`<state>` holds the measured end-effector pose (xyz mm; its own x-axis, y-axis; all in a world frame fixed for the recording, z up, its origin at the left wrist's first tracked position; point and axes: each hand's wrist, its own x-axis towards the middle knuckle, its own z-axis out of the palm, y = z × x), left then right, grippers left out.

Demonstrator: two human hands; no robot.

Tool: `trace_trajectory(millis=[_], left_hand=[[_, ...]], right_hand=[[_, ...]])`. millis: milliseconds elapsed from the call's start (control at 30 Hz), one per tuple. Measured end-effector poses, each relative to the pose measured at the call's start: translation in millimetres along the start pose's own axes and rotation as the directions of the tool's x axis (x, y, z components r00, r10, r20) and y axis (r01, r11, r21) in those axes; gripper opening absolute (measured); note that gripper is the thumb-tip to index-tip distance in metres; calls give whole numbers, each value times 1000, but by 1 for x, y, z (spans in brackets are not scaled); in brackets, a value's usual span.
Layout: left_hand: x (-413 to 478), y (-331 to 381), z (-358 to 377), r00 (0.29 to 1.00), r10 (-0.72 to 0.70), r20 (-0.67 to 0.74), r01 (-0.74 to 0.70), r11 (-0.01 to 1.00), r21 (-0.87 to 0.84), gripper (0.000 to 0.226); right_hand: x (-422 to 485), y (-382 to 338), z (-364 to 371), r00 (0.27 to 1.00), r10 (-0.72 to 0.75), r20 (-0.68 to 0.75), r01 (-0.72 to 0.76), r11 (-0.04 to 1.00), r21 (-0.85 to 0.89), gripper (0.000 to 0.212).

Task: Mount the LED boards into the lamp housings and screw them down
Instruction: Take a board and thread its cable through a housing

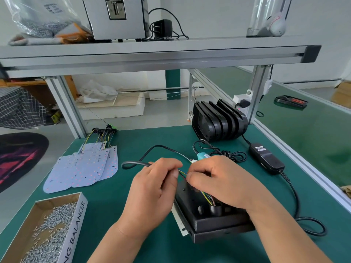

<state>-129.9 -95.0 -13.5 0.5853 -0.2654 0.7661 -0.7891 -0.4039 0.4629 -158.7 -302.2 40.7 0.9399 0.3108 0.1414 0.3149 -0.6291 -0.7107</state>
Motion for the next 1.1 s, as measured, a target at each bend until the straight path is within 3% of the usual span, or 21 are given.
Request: trace_trajectory(millis=[133,233,367,800,1100], left_hand=[[-1,4,-3,991,-128,-29,124,983,-132,14],[-1,4,-5,986,-166,-31,159,973,-167,12],[-1,6,-4,989,-144,-41,136,979,-153,11],[5,-2,-10,949,-210,-233,205,978,-47,11],[9,-9,-13,906,-292,-306,276,956,-96,13]], right_hand=[[0,-2,4,1000,2,-14,2,953,302,18],[0,-8,6,997,-77,4,73,960,272,13],[-1,-11,4,997,-67,31,53,943,329,23],[-6,-12,-1,986,-130,107,95,954,285,26],[-9,-18,-3,978,-171,119,143,966,216,45]])
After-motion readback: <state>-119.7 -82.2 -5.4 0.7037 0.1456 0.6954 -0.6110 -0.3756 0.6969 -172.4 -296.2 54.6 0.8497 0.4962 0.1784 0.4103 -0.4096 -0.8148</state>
